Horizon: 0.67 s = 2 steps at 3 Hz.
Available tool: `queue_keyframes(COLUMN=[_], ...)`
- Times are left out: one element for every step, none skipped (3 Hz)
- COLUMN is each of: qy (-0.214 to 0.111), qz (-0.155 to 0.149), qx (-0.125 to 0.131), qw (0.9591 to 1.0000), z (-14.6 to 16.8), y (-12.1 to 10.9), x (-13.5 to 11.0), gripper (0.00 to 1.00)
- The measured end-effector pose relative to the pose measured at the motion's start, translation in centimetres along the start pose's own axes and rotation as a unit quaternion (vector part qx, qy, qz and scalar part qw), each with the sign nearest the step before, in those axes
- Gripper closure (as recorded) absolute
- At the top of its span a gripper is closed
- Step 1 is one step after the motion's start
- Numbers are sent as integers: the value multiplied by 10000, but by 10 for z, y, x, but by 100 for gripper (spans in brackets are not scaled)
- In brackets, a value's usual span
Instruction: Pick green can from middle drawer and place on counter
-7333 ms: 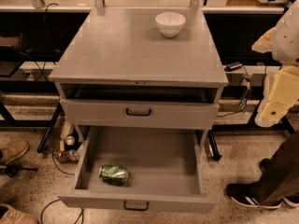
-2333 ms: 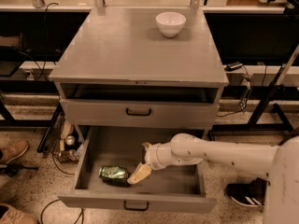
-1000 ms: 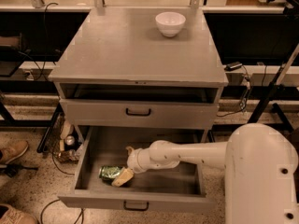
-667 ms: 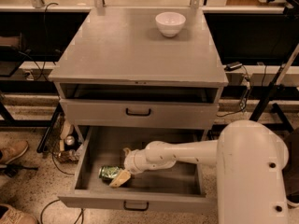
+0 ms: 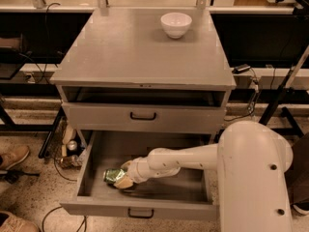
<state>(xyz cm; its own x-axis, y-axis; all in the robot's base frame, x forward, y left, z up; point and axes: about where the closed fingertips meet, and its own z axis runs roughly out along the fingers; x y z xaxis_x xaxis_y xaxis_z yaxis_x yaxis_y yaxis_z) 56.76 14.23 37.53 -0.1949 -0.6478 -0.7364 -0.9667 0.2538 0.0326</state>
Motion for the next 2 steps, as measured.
queue_keyframes(qy=[-4, -258], qz=[36, 61], qx=[-8, -82], qw=[10000, 9996], z=[-8, -32], y=[5, 12], x=[3, 2], gripper=[66, 89])
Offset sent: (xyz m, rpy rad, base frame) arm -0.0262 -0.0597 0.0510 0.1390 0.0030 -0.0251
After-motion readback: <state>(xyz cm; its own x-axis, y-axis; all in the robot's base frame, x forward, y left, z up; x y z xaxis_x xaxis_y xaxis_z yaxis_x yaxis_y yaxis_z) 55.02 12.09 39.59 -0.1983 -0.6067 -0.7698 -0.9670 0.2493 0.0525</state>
